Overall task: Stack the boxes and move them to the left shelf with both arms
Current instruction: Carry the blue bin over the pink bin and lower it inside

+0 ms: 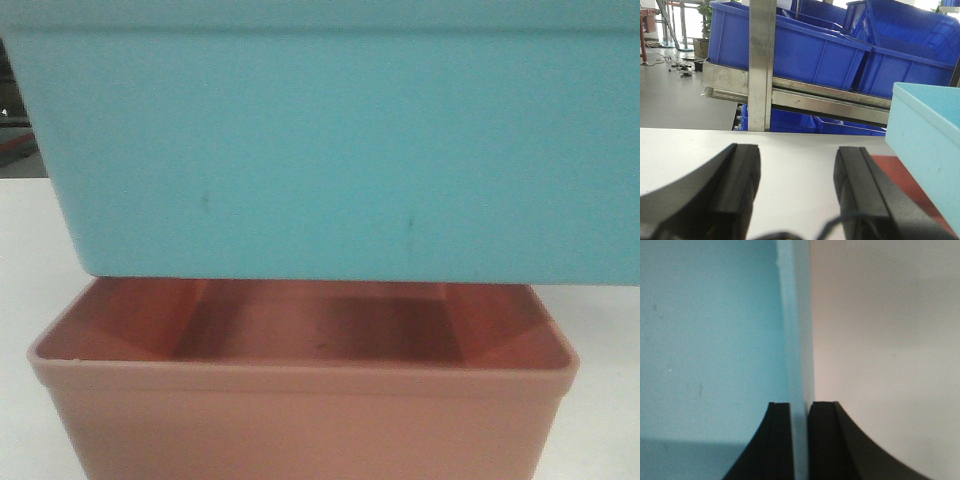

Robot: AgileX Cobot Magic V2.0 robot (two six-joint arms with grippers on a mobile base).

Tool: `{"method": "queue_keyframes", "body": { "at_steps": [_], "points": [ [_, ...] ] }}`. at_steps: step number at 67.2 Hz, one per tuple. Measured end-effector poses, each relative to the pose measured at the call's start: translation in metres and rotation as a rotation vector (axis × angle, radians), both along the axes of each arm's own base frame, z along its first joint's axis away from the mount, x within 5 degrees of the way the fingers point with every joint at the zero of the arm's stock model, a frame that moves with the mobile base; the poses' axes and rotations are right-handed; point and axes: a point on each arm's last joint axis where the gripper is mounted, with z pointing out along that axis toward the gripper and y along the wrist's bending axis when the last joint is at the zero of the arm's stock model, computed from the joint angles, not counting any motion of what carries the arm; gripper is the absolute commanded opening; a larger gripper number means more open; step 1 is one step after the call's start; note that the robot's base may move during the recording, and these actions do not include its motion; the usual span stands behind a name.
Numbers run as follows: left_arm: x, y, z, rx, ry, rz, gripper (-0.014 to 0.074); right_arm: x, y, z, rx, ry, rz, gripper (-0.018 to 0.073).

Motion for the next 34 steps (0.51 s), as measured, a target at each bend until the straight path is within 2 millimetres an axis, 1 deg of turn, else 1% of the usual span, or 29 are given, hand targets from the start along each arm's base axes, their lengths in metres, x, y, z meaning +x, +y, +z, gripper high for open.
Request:
{"method": "queue_keyframes", "body": {
  "at_steps": [19, 34],
  "points": [
    [0.000, 0.000, 0.000, 0.000, 0.000, 0.000, 0.0262, 0.014, 0.018, -0.019, -0.009, 0.002, 0.010, 0.0055],
    [0.000, 0.000, 0.000, 0.000, 0.000, 0.000, 0.0262, 0.022, 0.022, -0.029, -0.011, 0.005, 0.008, 0.0055]
  ]
}}
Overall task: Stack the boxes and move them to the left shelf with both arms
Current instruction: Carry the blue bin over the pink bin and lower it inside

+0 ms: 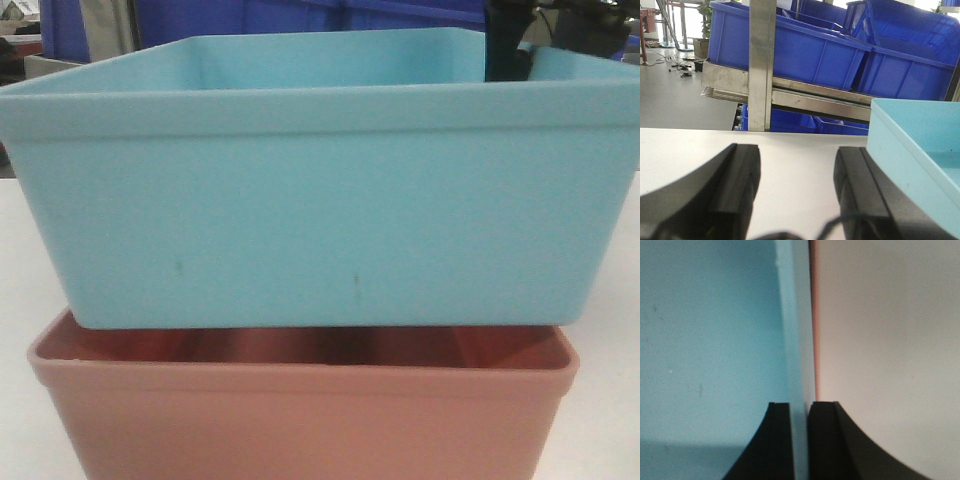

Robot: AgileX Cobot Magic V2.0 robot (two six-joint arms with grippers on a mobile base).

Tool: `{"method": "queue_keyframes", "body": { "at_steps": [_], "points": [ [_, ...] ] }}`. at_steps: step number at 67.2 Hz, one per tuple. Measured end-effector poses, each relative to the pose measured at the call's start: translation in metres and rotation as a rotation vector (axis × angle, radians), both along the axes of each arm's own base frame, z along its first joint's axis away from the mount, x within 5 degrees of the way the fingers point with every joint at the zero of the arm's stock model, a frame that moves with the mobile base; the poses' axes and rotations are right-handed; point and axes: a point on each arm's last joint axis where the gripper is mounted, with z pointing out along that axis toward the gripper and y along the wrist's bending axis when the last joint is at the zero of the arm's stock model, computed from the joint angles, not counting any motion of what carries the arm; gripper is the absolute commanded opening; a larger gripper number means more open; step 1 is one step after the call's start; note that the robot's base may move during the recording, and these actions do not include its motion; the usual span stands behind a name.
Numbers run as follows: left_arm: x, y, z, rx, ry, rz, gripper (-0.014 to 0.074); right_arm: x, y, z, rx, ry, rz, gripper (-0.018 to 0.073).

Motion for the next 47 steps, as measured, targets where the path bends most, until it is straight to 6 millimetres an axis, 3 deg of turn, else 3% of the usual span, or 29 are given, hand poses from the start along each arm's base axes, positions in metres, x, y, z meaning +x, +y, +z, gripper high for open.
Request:
{"method": "queue_keyframes", "body": {
  "at_steps": [47],
  "points": [
    [0.000, 0.000, 0.000, 0.000, 0.000, 0.000, 0.0262, 0.005, 0.006, -0.022, -0.006, 0.011, 0.002, 0.0055]
  ]
}}
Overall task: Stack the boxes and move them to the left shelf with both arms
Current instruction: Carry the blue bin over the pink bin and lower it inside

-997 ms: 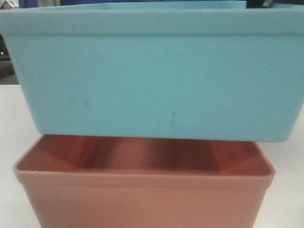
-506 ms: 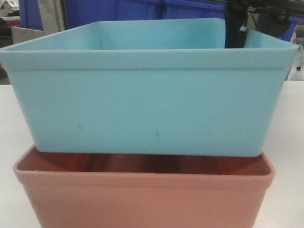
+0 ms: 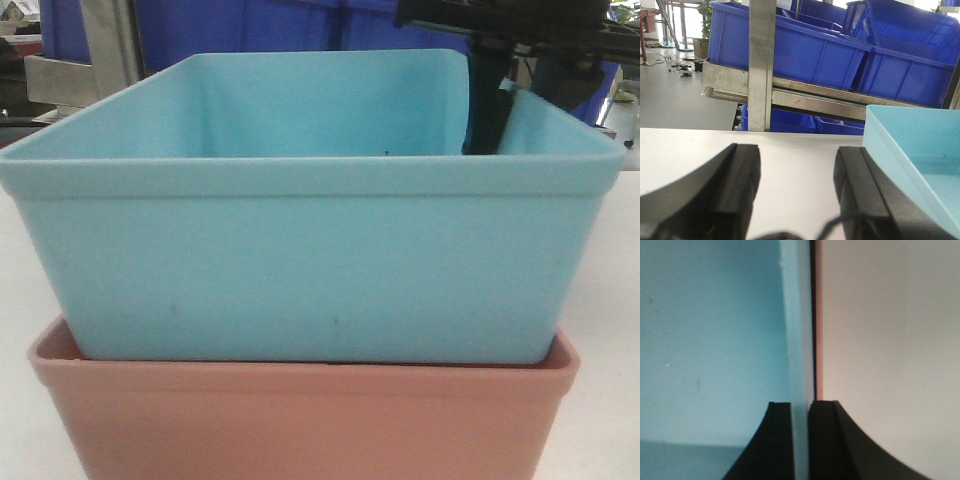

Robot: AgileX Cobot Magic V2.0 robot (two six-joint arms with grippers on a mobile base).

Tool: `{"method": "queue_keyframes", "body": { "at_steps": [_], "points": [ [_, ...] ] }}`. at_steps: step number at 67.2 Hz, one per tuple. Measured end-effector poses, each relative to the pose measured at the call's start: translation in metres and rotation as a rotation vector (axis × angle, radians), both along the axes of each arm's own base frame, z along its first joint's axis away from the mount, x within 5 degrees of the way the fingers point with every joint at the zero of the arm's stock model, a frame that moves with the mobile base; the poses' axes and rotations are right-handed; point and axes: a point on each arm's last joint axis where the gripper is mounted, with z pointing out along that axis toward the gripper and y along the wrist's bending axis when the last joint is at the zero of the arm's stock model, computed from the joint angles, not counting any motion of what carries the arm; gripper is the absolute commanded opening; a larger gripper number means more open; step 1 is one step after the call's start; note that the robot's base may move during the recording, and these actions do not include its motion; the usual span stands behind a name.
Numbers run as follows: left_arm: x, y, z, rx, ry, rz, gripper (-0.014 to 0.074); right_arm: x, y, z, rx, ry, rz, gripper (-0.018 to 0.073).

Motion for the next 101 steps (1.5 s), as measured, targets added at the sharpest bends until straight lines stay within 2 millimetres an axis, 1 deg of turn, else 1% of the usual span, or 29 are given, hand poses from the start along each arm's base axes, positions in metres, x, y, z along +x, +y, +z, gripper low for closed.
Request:
{"method": "queue_keyframes", "body": {
  "at_steps": [20, 33, 78, 84, 88, 93, 94, 96, 101],
  "points": [
    [0.000, 0.000, 0.000, 0.000, 0.000, 0.000, 0.0262, -0.005, 0.005, -0.001, -0.003, 0.006, 0.020, 0.0055],
    [0.000, 0.000, 0.000, 0.000, 0.000, 0.000, 0.0262, -0.007, 0.005, -0.002, -0.015, 0.034, 0.023, 0.0055],
    [0.000, 0.000, 0.000, 0.000, 0.000, 0.000, 0.0262, -0.006, 0.004, -0.006, -0.021, 0.014, 0.022, 0.0057],
    [0.000, 0.000, 0.000, 0.000, 0.000, 0.000, 0.0262, -0.006, 0.003, -0.009, -0.030, 0.016, 0.023, 0.0066],
    [0.000, 0.000, 0.000, 0.000, 0.000, 0.000, 0.0262, -0.006, 0.003, -0.014, -0.036, 0.022, 0.022, 0.0102],
    [0.000, 0.000, 0.000, 0.000, 0.000, 0.000, 0.0262, -0.006, 0.003, -0.021, -0.041, 0.033, 0.021, 0.0214],
    [0.000, 0.000, 0.000, 0.000, 0.000, 0.000, 0.0262, -0.006, 0.003, -0.022, -0.042, 0.034, 0.021, 0.0225],
    [0.000, 0.000, 0.000, 0.000, 0.000, 0.000, 0.0262, -0.006, 0.003, -0.023, -0.042, 0.034, 0.021, 0.0279],
    [0.000, 0.000, 0.000, 0.000, 0.000, 0.000, 0.0262, -0.005, 0.003, -0.024, -0.039, 0.027, 0.020, 0.0359]
  ]
}}
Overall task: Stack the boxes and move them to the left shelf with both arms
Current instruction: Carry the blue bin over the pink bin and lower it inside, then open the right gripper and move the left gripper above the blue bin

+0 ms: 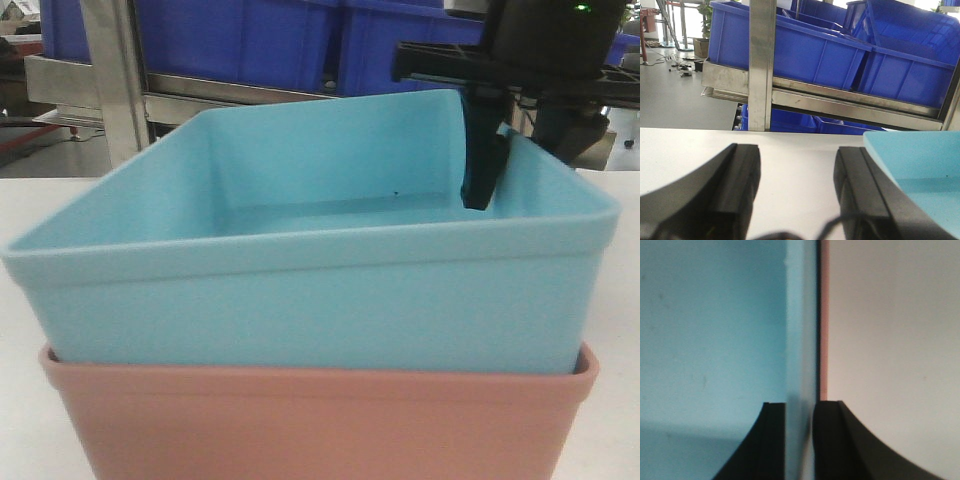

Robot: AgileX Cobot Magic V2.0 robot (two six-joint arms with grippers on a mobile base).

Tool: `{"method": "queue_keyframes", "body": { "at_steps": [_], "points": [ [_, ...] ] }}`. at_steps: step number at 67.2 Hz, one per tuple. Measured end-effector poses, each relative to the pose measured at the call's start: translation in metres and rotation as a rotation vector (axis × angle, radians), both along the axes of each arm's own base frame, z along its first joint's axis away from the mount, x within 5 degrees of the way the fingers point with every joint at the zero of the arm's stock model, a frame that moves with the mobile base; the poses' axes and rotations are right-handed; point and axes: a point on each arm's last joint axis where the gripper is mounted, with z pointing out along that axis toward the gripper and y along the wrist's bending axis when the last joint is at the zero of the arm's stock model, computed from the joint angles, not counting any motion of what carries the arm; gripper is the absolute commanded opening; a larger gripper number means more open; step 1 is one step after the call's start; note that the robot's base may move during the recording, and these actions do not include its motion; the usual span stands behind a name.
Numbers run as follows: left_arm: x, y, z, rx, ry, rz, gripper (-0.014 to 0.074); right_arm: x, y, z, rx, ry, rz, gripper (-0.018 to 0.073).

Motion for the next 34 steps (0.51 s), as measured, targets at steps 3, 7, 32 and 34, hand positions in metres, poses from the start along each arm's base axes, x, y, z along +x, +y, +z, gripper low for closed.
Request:
{"method": "queue_keyframes", "body": {
  "at_steps": [3, 7, 32, 34],
  "points": [
    [0.0000, 0.0000, 0.0000, 0.000, 0.000, 0.000, 0.0262, 0.0000, 0.0000, 0.0000, 0.000, 0.000, 0.000, 0.0379],
    [0.0000, 0.0000, 0.0000, -0.007, 0.001, -0.001, 0.0262, -0.0004, -0.0002, 0.0005, 0.000, 0.001, 0.000, 0.0380],
    [0.0000, -0.0002, 0.0001, -0.045, 0.007, -0.005, 0.0262, -0.0013, -0.0009, 0.0001, -0.010, 0.011, 0.002, 0.0380],
    [0.0000, -0.0001, 0.0003, -0.047, 0.005, -0.004, 0.0262, -0.0013, -0.0009, 0.0001, -0.010, 0.011, 0.002, 0.0380]
  ]
}}
